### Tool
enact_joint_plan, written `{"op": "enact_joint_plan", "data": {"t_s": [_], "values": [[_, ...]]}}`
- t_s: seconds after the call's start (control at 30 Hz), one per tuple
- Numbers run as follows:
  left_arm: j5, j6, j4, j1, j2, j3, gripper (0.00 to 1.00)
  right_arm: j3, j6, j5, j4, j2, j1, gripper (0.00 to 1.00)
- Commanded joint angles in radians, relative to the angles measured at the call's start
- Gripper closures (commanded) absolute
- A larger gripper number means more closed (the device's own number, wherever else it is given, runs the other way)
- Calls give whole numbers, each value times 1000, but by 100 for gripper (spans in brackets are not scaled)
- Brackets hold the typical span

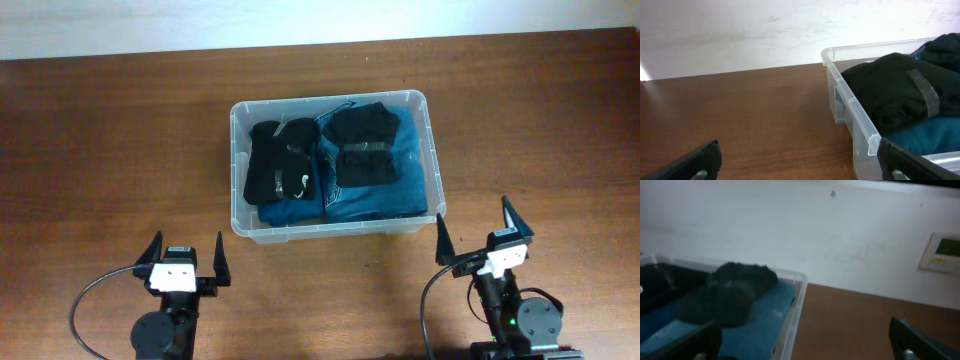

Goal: Pack container

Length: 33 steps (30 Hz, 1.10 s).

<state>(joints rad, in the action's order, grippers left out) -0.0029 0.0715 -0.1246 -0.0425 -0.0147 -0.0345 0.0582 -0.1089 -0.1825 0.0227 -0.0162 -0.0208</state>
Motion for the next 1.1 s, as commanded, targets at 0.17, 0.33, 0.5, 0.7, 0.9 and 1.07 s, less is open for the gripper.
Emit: {"op": "enact_joint_plan", "data": {"t_s": [0.17,0.33,0.5,0.7,0.9,1.07], "values": [[14,13,0,6,10,4,1,-53,-3,48,-5,13,-6,2],[14,13,0,6,10,4,0,-53,-3,90,-95,13,-5,2],[14,13,0,6,10,4,1,-53,-3,85,-94,13,23,2],[14,13,0,6,10,4,1,-53,-3,85,-94,13,72,2],[14,13,0,6,10,4,1,-53,-3,71,-94,10,74,2],[14,13,0,6,10,4,1,-53,-4,59,-91,-5,74,2]]}}
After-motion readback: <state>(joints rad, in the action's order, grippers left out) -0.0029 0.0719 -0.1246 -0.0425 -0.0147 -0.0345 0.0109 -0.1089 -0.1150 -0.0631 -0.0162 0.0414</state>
